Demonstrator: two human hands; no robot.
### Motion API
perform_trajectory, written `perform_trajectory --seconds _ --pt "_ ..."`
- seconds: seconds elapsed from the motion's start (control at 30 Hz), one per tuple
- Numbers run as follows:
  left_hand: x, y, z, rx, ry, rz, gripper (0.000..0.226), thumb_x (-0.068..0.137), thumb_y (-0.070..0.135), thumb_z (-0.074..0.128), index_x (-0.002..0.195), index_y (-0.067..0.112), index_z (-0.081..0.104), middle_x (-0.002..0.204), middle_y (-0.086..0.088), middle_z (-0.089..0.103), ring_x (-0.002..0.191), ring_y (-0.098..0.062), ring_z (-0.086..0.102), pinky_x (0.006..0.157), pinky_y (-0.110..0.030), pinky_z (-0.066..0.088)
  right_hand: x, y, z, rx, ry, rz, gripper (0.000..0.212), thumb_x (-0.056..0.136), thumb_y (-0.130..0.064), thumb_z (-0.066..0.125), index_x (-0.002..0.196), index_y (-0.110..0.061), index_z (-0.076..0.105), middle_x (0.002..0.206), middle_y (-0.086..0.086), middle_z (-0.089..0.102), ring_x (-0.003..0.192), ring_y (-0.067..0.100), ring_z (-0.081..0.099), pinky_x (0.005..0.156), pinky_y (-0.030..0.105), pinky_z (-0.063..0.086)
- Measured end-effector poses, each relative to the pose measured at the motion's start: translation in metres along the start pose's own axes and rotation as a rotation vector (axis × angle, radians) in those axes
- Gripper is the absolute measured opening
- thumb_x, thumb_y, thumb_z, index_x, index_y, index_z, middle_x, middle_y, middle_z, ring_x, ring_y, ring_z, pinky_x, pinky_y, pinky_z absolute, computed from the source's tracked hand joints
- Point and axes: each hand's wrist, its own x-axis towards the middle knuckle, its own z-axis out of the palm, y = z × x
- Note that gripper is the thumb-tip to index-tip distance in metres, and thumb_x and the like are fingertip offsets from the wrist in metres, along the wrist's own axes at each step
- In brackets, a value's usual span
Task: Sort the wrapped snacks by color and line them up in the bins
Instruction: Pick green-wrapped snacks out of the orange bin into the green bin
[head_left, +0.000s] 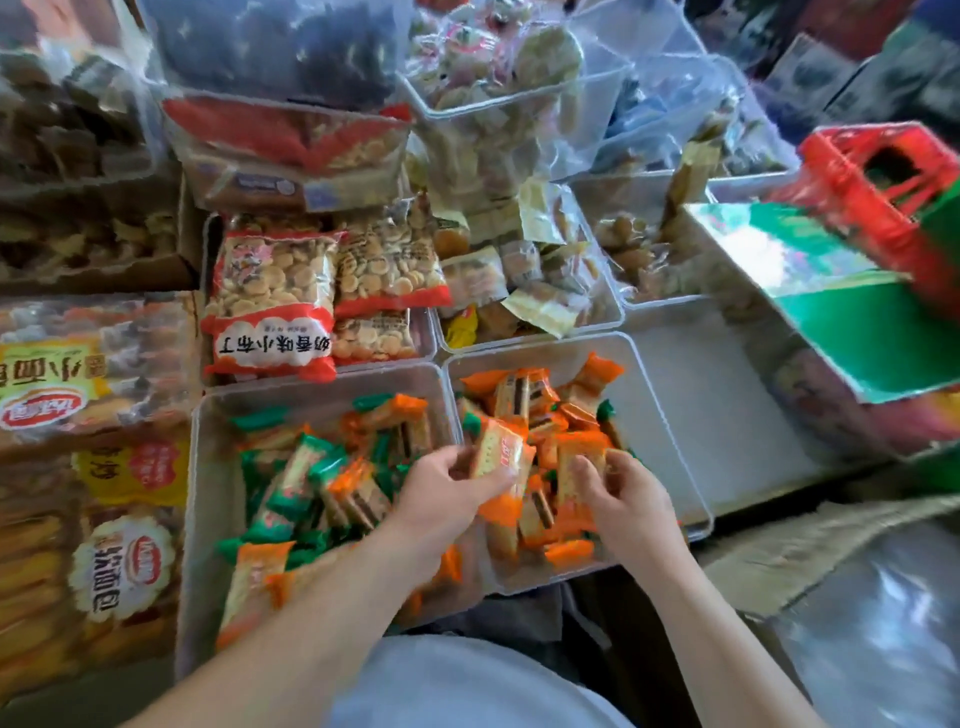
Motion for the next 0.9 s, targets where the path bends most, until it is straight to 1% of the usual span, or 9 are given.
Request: perform_trajectory --seconds 0.1,0.2,0.3,0.4,0.5,0.57,0.63,0.8,0.9 --pt "0.012 0.0 0.029 0.11 -0.021 0.062 0.043 0.082 0.027 0.09 0.12 0.018 0.072 0.108 0.004 0.079 0.101 -0.014 0.074 0.092 -0.032 0.061 0.002 0.016 -0.009 0.094 0.044 0.042 0.034 0.098 -0.055 0.059 0.093 -0.021 0.067 0.081 -0.003 0.073 0.08 0.018 0.068 0.074 0.036 0.053" --pt "0.016 -0.004 0.036 0.245 -0.054 0.071 0.066 0.083 0.03 0.089 0.141 0.022 0.058 0.131 0.001 0.066 0.119 -0.014 0.065 0.106 -0.035 0.053 0.002 0.021 -0.014 0.148 0.062 0.053 0.027 0.102 -0.051 0.056 0.103 -0.027 0.067 0.089 -0.008 0.073 0.088 0.015 0.069 0.078 0.036 0.054" --pt "0.008 -0.011 0.016 0.363 0.002 0.144 0.047 0.091 0.018 0.08 0.135 0.016 0.065 0.126 0.001 0.069 0.114 -0.011 0.066 0.1 -0.026 0.051 0.002 0.02 -0.014 0.191 0.061 0.071 0.023 0.107 -0.042 0.05 0.116 -0.025 0.063 0.1 -0.009 0.071 0.094 0.012 0.067 0.074 0.027 0.048" --pt "-0.002 -0.025 -0.017 0.38 0.082 0.146 0.027 0.094 0.015 0.076 0.119 0.021 0.071 0.11 0.005 0.072 0.103 -0.009 0.068 0.1 -0.033 0.057 0.002 0.014 -0.008 0.228 0.042 0.124 0.023 0.109 -0.04 0.047 0.123 -0.025 0.058 0.108 -0.007 0.069 0.096 0.008 0.065 0.067 0.021 0.047" --pt "-0.008 -0.038 -0.042 0.352 0.143 0.112 0.026 0.093 0.014 0.076 0.118 0.019 0.071 0.106 0.003 0.073 0.101 -0.01 0.069 0.1 -0.037 0.058 0.005 0.008 0.005 0.059 0.001 0.141 0.048 0.106 -0.051 0.048 0.143 -0.022 0.05 0.136 0.001 0.064 0.124 0.022 0.06 0.094 0.036 0.054" --pt "-0.014 -0.046 -0.054 0.369 0.17 0.125 0.028 0.094 0.014 0.075 0.12 0.02 0.069 0.108 0.005 0.072 0.101 -0.008 0.068 0.098 -0.034 0.058 0.002 -0.003 0.016 -0.04 0.07 0.061 0.054 0.104 -0.045 0.055 0.151 -0.02 0.046 0.147 0.001 0.057 0.137 0.022 0.052 0.112 0.04 0.045" --pt "-0.02 -0.055 -0.066 0.426 0.191 0.155 0.032 0.095 0.02 0.074 0.126 0.025 0.066 0.113 0.009 0.068 0.102 -0.005 0.066 0.093 -0.029 0.058 -0.008 -0.017 0.033 -0.081 0.106 -0.163 0.039 0.103 -0.031 0.062 0.14 -0.02 0.058 0.133 -0.005 0.063 0.127 0.015 0.056 0.106 0.031 0.046" --pt "-0.033 -0.069 -0.121 0.723 0.28 0.224 0.033 0.096 0.02 0.068 0.128 0.022 0.069 0.129 0.007 0.063 0.118 -0.015 0.061 0.104 -0.033 0.05 -0.036 -0.045 0.091 -0.058 -0.412 -0.335 0.014 0.099 -0.02 0.068 0.11 -0.026 0.075 0.098 -0.024 0.071 0.093 -0.013 0.065 0.077 0.006 0.049" --pt "-0.052 -0.082 -0.161 0.887 0.308 0.21 0.032 0.098 0.018 0.067 0.13 0.019 0.07 0.138 0.008 0.06 0.129 -0.014 0.054 0.107 -0.024 0.039 -0.047 -0.045 0.129 -0.177 -0.553 -0.365 0.022 0.097 -0.021 0.07 0.118 -0.025 0.074 0.107 -0.017 0.072 0.097 -0.003 0.068 0.085 0.015 0.052"
